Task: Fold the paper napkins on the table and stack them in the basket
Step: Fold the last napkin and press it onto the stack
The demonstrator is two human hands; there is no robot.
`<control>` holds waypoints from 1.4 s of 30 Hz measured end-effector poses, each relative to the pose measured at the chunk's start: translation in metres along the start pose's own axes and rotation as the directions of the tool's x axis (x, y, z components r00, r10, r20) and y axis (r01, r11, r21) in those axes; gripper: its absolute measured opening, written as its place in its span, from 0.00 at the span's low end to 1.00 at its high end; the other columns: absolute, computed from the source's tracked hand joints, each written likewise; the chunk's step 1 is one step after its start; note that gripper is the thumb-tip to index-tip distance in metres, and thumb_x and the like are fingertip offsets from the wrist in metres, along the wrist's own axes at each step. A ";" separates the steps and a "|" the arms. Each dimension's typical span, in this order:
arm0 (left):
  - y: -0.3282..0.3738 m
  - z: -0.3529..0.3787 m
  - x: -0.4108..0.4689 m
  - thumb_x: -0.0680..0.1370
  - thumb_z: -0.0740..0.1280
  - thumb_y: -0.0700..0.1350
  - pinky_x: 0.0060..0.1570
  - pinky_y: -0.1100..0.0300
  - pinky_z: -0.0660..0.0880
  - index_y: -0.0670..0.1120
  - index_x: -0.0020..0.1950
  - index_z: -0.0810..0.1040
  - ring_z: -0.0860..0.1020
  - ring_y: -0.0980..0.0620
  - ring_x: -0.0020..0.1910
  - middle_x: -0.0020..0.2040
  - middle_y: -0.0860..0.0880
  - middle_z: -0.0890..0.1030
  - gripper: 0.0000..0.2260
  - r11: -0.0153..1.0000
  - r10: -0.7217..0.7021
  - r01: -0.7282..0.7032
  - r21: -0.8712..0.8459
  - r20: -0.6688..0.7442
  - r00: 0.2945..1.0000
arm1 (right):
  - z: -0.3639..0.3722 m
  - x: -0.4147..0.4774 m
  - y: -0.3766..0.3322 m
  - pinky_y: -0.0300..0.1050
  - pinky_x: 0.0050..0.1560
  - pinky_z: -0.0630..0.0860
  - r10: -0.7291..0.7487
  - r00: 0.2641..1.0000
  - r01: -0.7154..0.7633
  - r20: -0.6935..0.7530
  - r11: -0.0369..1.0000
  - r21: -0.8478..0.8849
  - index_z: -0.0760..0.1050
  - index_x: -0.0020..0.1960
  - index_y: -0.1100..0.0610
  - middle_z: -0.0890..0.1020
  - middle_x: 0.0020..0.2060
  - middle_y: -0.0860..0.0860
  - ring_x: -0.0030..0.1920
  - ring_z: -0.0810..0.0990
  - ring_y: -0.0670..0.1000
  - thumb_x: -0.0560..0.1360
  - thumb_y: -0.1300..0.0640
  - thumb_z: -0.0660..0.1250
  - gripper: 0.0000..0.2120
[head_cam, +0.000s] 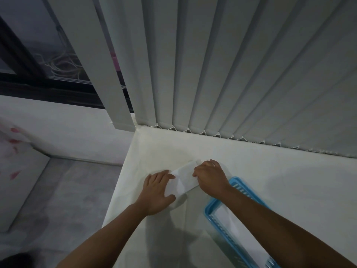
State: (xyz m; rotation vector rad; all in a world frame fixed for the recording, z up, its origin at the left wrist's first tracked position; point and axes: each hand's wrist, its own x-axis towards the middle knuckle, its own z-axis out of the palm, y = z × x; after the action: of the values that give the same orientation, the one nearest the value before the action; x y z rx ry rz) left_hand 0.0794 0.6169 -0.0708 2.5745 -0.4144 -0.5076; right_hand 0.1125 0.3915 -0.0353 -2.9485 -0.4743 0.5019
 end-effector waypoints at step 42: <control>0.075 -0.045 -0.011 0.77 0.67 0.38 0.51 0.57 0.79 0.40 0.53 0.80 0.82 0.47 0.47 0.51 0.42 0.84 0.07 0.067 -0.356 0.132 -0.989 0.099 0.929 | -0.016 -0.082 -0.099 0.47 0.46 0.77 0.594 0.713 -0.352 0.374 -0.158 0.922 0.74 0.45 0.55 0.80 0.44 0.52 0.42 0.78 0.51 0.77 0.43 0.63 0.15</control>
State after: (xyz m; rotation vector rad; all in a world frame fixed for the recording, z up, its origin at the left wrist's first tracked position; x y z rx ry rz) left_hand 0.0738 0.5758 0.0067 1.2212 0.4131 -0.4228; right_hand 0.0159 0.4577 0.0211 -1.5058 0.8512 0.3270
